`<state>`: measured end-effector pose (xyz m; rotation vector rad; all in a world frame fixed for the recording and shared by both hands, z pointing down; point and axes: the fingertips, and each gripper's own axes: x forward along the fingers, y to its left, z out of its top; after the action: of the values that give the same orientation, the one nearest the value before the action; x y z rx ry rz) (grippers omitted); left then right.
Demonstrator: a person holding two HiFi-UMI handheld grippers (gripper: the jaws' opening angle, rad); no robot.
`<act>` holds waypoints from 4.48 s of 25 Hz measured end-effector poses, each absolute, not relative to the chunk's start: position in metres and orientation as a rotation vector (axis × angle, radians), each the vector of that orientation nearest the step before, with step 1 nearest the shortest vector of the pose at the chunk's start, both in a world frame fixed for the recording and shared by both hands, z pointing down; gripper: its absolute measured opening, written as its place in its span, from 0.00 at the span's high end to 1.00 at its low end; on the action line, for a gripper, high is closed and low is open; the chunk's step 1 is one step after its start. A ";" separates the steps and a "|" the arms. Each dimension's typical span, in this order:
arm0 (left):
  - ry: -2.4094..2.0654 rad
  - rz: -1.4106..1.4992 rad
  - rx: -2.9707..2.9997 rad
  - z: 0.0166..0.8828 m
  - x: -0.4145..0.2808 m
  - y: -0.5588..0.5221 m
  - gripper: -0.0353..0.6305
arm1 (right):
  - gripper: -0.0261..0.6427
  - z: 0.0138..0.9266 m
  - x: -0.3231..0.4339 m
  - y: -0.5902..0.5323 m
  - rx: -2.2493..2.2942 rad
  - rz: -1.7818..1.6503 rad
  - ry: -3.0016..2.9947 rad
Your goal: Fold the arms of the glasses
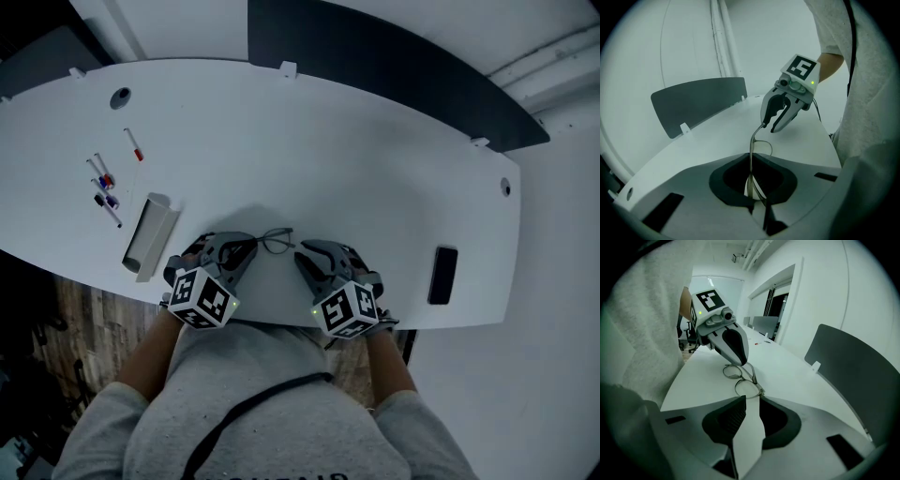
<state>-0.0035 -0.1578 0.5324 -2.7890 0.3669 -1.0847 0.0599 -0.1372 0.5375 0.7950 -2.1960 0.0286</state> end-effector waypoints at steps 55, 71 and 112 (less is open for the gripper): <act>0.457 -0.933 -2.757 0.525 -0.029 -0.160 0.92 | 0.91 0.559 0.012 -0.170 0.652 0.019 -2.044; 0.460 -0.963 -2.759 0.534 -0.038 -0.160 0.92 | 0.91 0.564 0.007 -0.171 0.648 0.051 -2.026; 0.528 -0.939 -2.690 0.532 -0.052 -0.162 0.92 | 0.91 0.542 0.010 -0.154 0.775 0.196 -2.152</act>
<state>-0.0524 -0.1617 0.5322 -2.6904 0.5276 -0.9385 0.0104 -0.1540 0.5417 0.7751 -2.1518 0.1959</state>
